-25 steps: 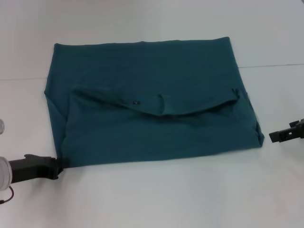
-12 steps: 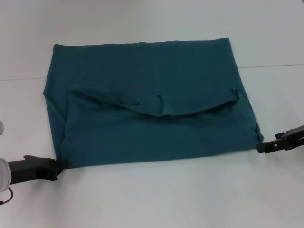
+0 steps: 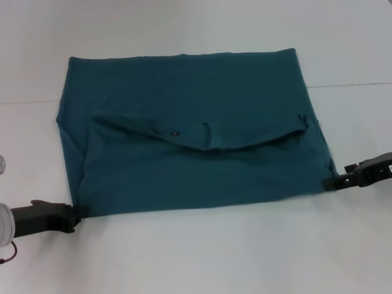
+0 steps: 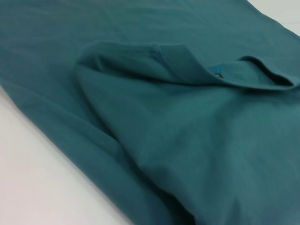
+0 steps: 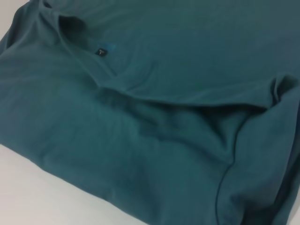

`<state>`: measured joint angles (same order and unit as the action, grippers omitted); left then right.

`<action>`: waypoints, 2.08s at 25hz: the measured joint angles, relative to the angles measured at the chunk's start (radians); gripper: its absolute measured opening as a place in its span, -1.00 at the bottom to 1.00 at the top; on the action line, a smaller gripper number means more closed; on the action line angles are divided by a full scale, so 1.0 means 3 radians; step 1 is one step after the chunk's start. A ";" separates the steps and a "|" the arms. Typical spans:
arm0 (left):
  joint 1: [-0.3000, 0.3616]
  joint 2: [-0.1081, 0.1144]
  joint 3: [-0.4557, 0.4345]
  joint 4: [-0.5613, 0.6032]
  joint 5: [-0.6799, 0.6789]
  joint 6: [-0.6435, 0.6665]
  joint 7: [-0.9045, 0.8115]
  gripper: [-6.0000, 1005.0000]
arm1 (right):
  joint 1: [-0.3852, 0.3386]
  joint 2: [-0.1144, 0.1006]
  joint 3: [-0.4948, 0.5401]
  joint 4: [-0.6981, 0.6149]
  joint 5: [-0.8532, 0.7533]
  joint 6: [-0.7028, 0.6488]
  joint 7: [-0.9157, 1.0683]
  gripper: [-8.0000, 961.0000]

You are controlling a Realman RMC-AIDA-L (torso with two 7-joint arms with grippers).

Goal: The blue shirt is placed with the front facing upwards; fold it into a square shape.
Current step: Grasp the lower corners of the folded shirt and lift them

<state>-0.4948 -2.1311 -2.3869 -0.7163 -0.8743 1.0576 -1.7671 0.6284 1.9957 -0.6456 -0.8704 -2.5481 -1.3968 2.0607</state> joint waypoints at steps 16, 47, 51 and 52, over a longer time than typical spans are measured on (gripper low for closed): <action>0.0006 -0.0016 0.0037 -0.0003 0.0000 -0.0004 0.0005 -0.92 | 0.0100 -0.0006 0.0017 0.0513 0.0019 0.0427 -0.0168 0.52; -0.0015 -0.0022 0.0051 0.0001 0.0001 -0.0025 0.0010 -0.92 | 0.0073 0.0003 0.0007 0.0612 0.0059 0.0668 -0.0123 -0.47; -0.0018 -0.0024 0.0052 0.0000 0.0001 -0.0025 0.0010 -0.92 | 0.0062 0.0005 0.0016 0.0616 0.0058 0.0738 -0.0053 -0.65; -0.0018 -0.0024 0.0052 0.0000 0.0001 -0.0025 0.0010 -0.92 | 0.0060 0.0004 0.0021 0.0616 0.0057 0.0740 -0.0051 -0.69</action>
<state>-0.5001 -2.1384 -2.3714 -0.7163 -0.8740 1.0500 -1.7640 0.6463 1.9971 -0.6394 -0.6855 -2.5308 -1.1747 2.0454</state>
